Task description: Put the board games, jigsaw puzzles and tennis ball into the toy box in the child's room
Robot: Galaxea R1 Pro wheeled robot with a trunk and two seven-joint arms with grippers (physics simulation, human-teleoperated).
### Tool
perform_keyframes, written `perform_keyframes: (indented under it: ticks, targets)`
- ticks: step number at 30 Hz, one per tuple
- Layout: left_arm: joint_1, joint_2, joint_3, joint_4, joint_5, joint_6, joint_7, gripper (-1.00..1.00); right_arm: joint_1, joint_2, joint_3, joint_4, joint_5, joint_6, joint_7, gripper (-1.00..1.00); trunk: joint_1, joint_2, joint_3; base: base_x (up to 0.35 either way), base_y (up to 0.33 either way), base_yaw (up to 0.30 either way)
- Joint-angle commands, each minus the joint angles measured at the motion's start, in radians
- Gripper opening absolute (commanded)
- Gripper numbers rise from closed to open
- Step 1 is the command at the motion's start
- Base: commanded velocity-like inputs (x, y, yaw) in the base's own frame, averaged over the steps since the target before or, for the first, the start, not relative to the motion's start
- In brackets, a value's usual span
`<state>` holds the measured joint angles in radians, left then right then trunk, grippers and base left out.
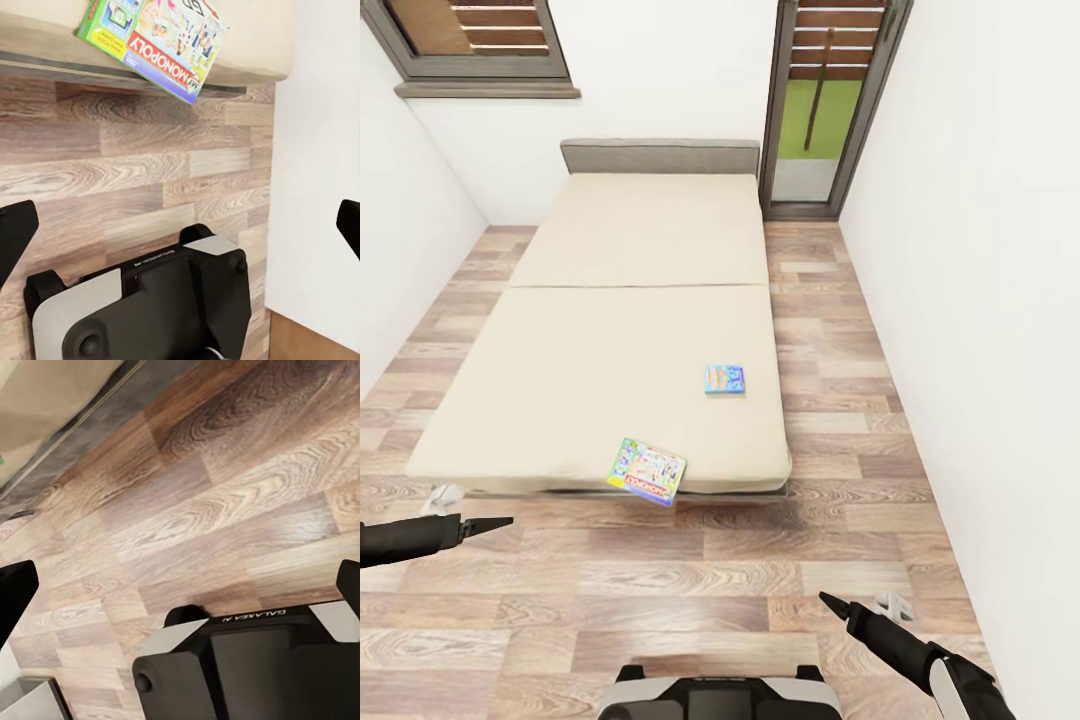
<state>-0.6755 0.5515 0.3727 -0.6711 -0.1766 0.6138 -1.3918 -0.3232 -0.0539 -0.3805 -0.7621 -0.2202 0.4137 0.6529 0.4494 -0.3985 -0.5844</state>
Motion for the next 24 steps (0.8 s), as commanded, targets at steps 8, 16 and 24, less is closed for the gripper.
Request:
perform_keyframes:
  ticks: [8, 16, 24]
  targets:
    - [-0.001, -0.001, 0.005, -0.001, -0.011, 0.011, -0.009, 1.00, 0.000, 0.000, -0.002, 0.000, -0.008, 0.008, 0.002, 1.00, 0.001, -0.002, 0.012, 0.000, 0.000, 0.000]
    - [-0.001, -0.001, 0.005, -0.001, -0.011, 0.011, -0.009, 1.00, 0.000, 0.000, -0.001, 0.000, -0.007, 0.008, 0.002, 1.00, 0.001, -0.002, 0.025, 0.000, 0.000, 0.000]
    - [-0.001, -0.001, 0.005, -0.001, -0.011, 0.011, -0.011, 1.00, 0.000, 0.000, -0.001, 0.000, -0.007, 0.008, 0.002, 1.00, 0.001, -0.002, 0.037, 0.000, 0.000, 0.000]
